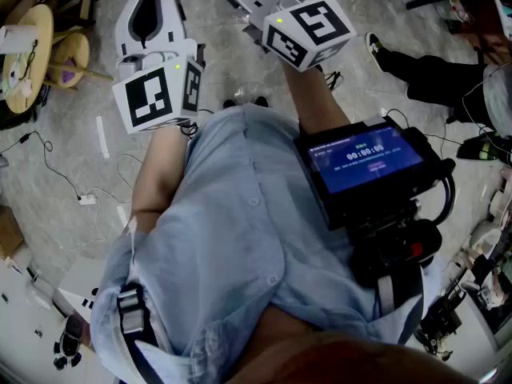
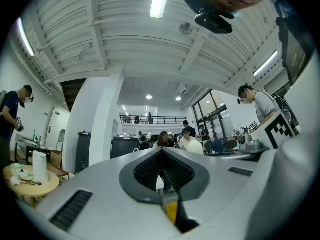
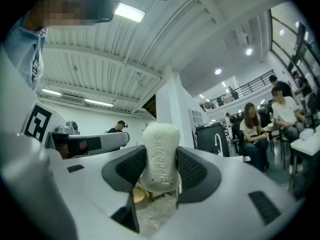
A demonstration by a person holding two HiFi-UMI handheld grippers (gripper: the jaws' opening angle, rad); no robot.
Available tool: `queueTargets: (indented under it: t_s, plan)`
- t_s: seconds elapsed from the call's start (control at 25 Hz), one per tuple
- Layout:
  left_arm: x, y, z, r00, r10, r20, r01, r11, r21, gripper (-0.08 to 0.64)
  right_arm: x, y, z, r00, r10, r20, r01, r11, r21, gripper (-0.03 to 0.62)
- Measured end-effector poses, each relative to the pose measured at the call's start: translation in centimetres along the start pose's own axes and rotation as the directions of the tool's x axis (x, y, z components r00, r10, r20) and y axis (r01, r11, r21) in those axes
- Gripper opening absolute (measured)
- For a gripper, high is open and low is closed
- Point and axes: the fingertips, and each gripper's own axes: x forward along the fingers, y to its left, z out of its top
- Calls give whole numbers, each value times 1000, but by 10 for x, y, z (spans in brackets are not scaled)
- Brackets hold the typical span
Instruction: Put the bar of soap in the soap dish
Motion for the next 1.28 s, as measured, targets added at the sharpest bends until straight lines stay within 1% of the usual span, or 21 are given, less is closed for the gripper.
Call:
queueTargets:
  t_s: [0.24, 0.44, 0.8, 0.92, 1.08, 1.28]
  plan:
    - [1, 2, -2, 1000, 4, 0, -4, 1000, -12, 8, 1, 1, -3, 1000, 0, -10, 0, 1000, -12, 196]
    - [2, 0, -2, 1000, 2, -1, -2, 1000, -12, 8, -1, -1, 0, 1000, 4, 21, -4, 1000, -12, 196]
    - [2, -6, -6, 1000, 2, -5, -2, 1000, -17, 8, -10, -1, -1, 999, 15, 36, -15, 1000, -8, 196]
    - [4, -10, -10, 1000, 11, -3, -11, 1000, -20, 8, -14, -5, -1, 998, 39, 58, -41, 999, 25, 196]
    - [13, -26, -22, 999, 26, -26, -27, 999, -30, 8, -25, -20, -9, 999, 48, 23, -48, 999, 8, 196]
    - [25, -32, -24, 999, 45, -13, -46, 998, -34, 8, -28, -33, -6, 997, 67, 28, -67, 997, 24, 196]
